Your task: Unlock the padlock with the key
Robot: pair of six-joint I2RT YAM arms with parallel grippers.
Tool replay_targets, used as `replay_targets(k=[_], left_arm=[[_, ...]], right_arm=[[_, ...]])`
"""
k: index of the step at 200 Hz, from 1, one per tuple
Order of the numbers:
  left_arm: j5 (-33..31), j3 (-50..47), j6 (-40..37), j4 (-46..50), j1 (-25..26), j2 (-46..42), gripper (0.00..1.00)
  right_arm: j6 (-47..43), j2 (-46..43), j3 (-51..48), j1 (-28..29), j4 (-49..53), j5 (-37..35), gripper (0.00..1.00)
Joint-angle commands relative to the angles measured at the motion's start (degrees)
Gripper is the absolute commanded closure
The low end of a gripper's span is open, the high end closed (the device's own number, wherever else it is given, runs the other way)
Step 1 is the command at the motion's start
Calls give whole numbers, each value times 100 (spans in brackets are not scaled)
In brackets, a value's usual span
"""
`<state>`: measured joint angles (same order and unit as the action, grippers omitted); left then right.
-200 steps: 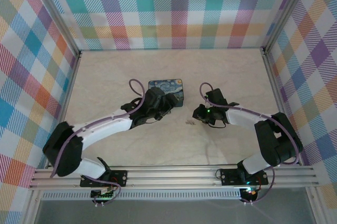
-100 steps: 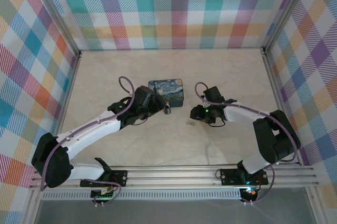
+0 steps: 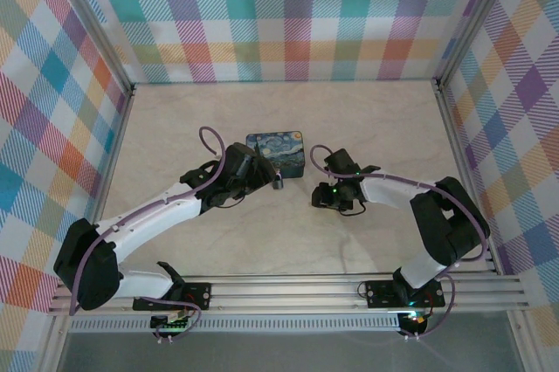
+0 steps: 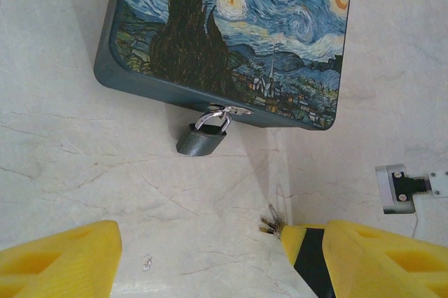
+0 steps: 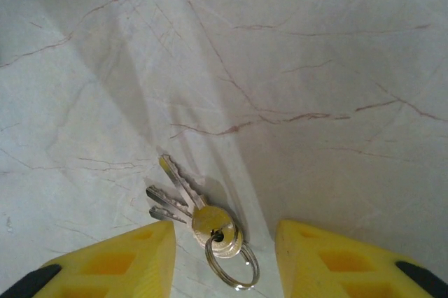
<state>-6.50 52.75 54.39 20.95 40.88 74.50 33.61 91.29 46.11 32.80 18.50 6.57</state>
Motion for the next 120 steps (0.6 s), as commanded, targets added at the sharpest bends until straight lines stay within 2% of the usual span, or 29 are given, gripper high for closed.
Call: replay_targets(k=[1, 63, 120], left_arm=[[35, -53, -96, 84, -82, -36, 24], [0, -79, -135, 108, -111, -76, 24], [7, -177, -174, 99, -136, -146, 24]], right_arm=[[112, 269, 13, 124, 150, -128, 61], [381, 483, 35, 413, 217, -608, 70], [602, 618, -180, 447, -94, -645, 78]])
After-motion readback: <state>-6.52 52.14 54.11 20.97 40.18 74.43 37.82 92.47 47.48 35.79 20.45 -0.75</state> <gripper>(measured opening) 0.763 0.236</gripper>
